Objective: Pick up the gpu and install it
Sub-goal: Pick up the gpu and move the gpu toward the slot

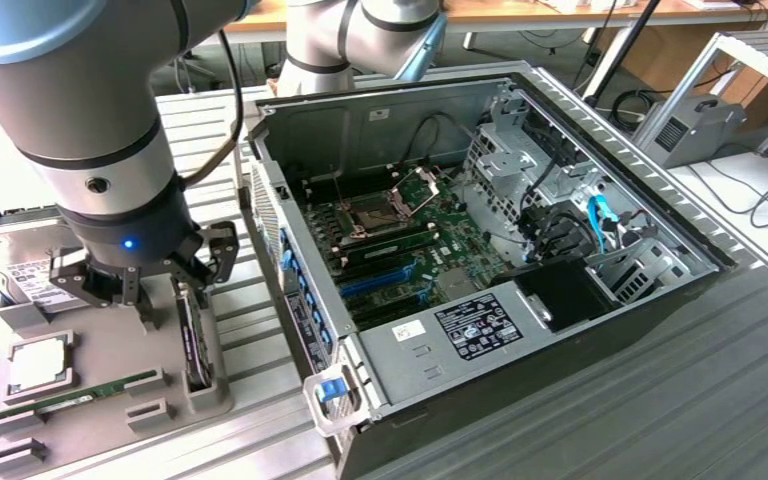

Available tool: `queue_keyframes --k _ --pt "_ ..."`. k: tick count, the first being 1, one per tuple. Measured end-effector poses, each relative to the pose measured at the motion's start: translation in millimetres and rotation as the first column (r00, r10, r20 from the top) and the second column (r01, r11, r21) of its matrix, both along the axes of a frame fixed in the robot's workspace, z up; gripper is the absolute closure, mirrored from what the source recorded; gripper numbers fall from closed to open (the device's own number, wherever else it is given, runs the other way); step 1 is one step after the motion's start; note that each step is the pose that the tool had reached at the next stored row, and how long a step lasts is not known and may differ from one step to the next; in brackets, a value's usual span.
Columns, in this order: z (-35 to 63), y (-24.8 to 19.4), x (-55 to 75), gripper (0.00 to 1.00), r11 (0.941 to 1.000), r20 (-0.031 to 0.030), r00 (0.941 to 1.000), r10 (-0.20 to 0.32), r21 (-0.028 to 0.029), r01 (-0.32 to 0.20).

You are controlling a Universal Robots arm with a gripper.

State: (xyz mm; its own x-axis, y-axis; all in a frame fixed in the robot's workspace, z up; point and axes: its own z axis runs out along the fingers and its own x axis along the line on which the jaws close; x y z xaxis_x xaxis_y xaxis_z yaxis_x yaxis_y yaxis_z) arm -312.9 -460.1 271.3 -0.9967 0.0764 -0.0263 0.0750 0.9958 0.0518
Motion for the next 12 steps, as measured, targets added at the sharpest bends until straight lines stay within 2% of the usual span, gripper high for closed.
queue_keyframes --k 12 --pt "-2.7 0.0 -0.7 0.44 1.0000 -0.0001 1.0000 0.000 0.0000 0.000"
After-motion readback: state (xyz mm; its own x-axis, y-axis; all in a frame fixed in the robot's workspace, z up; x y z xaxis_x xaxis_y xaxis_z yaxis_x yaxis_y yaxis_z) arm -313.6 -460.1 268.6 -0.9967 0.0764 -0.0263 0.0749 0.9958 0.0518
